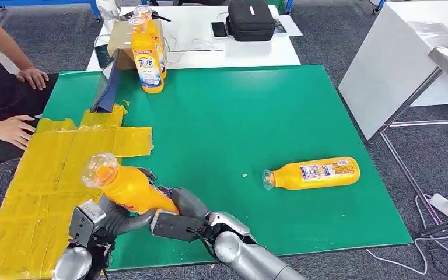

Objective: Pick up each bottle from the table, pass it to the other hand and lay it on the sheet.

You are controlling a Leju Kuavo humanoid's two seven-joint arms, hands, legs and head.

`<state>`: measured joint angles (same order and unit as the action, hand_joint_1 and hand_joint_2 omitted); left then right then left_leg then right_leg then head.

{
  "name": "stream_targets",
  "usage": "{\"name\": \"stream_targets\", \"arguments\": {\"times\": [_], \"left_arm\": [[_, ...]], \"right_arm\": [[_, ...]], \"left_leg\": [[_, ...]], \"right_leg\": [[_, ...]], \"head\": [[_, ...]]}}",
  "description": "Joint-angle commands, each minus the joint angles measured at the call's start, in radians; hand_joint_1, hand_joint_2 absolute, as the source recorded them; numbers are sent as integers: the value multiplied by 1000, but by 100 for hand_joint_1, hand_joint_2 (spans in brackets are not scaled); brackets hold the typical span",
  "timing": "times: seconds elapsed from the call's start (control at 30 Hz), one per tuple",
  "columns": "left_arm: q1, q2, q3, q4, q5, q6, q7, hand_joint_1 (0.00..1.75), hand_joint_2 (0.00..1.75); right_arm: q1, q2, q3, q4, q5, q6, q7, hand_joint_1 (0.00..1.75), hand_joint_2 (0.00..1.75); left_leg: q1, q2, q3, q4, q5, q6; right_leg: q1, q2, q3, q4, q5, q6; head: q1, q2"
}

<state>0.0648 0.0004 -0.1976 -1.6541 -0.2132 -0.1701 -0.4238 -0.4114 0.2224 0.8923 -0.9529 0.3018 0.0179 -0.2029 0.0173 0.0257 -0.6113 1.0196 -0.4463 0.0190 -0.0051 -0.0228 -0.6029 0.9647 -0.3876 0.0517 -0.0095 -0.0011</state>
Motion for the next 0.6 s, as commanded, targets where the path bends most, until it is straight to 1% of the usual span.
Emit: {"name": "stream_targets", "arguments": {"times": [0.03, 0.07, 0.1, 0.13, 0.17, 0.23, 0.27, 0.33, 0.37, 0.43, 0.47, 0.53, 0.57, 0.6], "left_arm": [[-32, 24, -38, 13, -57, 22, -10, 175, 175], [-30, 25, -37, 8, -78, 38, -7, 175, 175], [-20, 34, -33, -14, -173, 106, 10, 175, 175], [7, 44, -17, -64, -519, 350, 84, 175, 175], [9, 38, -16, -72, -618, 415, 102, 175, 175], [7, 32, -22, -76, -700, 466, 131, 175, 175], [4, 32, -25, -75, -731, 486, 139, 175, 175], [5, 24, -28, -75, -811, 543, 163, 175, 175], [5, 23, -31, -74, -865, 571, 181, 175, 175], [7, 20, -37, -67, -1016, 634, 240, 175, 175], [6, 20, -39, -61, -1080, 647, 270, 175, 175], [2, 28, -47, -50, -1104, 657, 285, 175, 175], [2, 28, -47, -50, -1104, 657, 285, 175, 175], [-1, 30, -48, -45, -1104, 660, 285, 175, 175]], "right_arm": [[-26, -80, -54, -47, 14, -30, 20, 154, 175], [-22, -93, -74, -62, 11, -37, 20, 150, 175], [8, -137, -141, -132, 28, -63, 32, 44, 175], [124, -230, -289, -341, 81, -60, 60, 0, 175], [165, -262, -334, -404, 98, -60, 63, 0, 175], [225, -315, -401, -488, 105, -49, 60, 0, 175], [248, -334, -426, -513, 110, -46, 57, 0, 175], [310, -380, -480, -575, 140, -38, 48, 0, 175], [338, -396, -506, -600, 151, -36, 45, 0, 175], [396, -441, -564, -657, 167, -24, 34, 0, 175], [408, -450, -585, -670, 169, -17, 30, 0, 175], [420, -455, -607, -683, 172, -9, 27, 0, 175], [420, -455, -607, -683, 172, -9, 27, 0, 175], [418, -451, -608, -684, 173, -5, 27, 0, 175]], "left_leg": [[-1, -4, 2, -1, 0, 0], [0, -3, 1, -1, 0, 0], [-1, -5, 2, -1, 0, 0], [-1, -7, 1, -1, 0, 1], [-1, -8, 3, -1, 0, 1], [-2, -8, 1, -1, 0, 1], [-3, -12, 2, -1, 0, 1], [-3, -11, -1, 0, 0, 1], [-4, -14, 1, -1, 0, 1], [-5, -12, -1, -1, 0, 1], [-5, -15, 1, -1, -1, 1], [-6, -12, -2, 0, 0, 2], [-7, -14, 0, -1, -1, 1], [-7, -11, -1, 0, -1, 2]], "right_leg": [[-1, -1, 3, 1, -1, -1], [0, -1, 1, 0, -1, -1], [-1, -2, 3, 1, -2, -1], [-1, -5, 3, 0, -2, -1], [-1, -5, 5, 0, -2, -1], [-2, -6, 3, 0, -2, 0], [-4, -8, 5, 0, -3, -1], [-3, -9, 3, -1, -2, 0], [-4, -11, 5, 0, -3, -1], [-4, -10, 3, -1, -2, 0], [-5, -11, 5, 0, -4, -1], [-6, -9, 2, 0, -2, 0], [-7, -10, 4, 0, -4, 1], [-7, -8, 2, 0, -4, 3]], "head": [[0, 0], [0, 0], [0, 0], [0, 0], [0, 0], [0, 0], [0, 0], [0, 0], [0, 0], [0, 0], [0, 0], [0, 0], [0, 0], [0, 0]]}}
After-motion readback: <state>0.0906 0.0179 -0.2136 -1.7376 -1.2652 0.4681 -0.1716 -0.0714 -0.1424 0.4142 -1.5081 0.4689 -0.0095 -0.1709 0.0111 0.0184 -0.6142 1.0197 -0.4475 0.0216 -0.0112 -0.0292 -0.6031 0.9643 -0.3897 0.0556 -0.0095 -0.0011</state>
